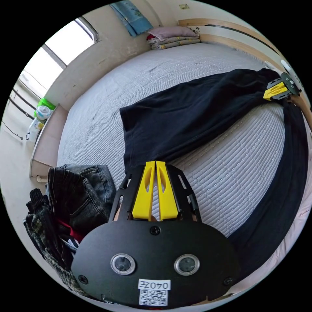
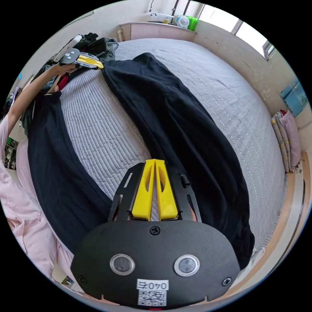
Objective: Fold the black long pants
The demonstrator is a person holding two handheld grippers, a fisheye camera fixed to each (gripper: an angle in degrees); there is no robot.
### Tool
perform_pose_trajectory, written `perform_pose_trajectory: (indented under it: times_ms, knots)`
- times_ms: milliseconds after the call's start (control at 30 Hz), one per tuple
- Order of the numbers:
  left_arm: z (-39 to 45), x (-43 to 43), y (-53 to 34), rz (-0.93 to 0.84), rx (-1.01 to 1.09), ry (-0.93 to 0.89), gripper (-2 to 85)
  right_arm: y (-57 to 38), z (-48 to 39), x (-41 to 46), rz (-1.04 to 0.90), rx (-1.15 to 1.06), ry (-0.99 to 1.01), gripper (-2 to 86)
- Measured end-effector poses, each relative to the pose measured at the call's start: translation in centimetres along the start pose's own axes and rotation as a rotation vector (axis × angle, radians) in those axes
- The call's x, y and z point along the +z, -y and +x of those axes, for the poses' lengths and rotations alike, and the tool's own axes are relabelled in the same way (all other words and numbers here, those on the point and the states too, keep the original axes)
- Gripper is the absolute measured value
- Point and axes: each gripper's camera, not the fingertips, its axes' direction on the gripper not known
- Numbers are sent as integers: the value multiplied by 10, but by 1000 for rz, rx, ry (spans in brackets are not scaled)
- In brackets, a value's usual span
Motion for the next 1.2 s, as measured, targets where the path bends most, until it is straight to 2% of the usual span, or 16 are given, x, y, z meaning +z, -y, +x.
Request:
perform_pose_trajectory:
  times_ms: [133,267,400,467,500,600,700,733,800,867,967,1033,1100,1133,1167,1200]
  knots:
    - [-4,-3,9,-15,4,18,-9,25,-2,15,-39,-31,44,88]
    - [-6,-12,15,-23,10,39,-9,35,-1,21,-62,-28,-21,27]
    - [-9,-50,10,36,10,46,-9,21,-9,-8,-24,-82,89,13]
    - [-4,-45,1,-12,3,5,-9,17,-18,6,-72,-93,163,21]
    - [-2,-28,-7,-86,-47,-49,-9,14,-26,24,-119,-84,177,35]
    - [8,0,-32,-258,-179,141,-9,4,-30,31,-91,-17,160,65]
    - [-1,-38,-46,-107,-341,190,-9,-13,-11,2,5,36,289,61]
    - [1,-57,-42,-17,-357,191,-9,-18,-6,-4,34,56,280,56]
    - [9,-69,-24,37,-325,131,-9,-33,14,-14,65,116,179,2]
    - [24,-68,0,55,-282,100,-8,-41,25,-10,49,154,134,-5]
    - [47,-40,34,-1,-226,105,-8,-50,30,8,25,208,150,-9]
    - [56,-4,37,-138,-218,132,-9,-54,25,23,-12,228,145,-9]
    - [55,14,22,-186,-246,168,-9,-59,13,50,-72,270,158,-9]
    - [45,8,13,-152,-350,112,-9,-60,8,58,-81,270,214,-9]
    - [39,6,11,-141,-396,79,-9,-64,-5,62,-51,289,168,-9]
    - [29,4,8,-139,-463,20,-9,-64,-21,59,-66,202,75,-9]
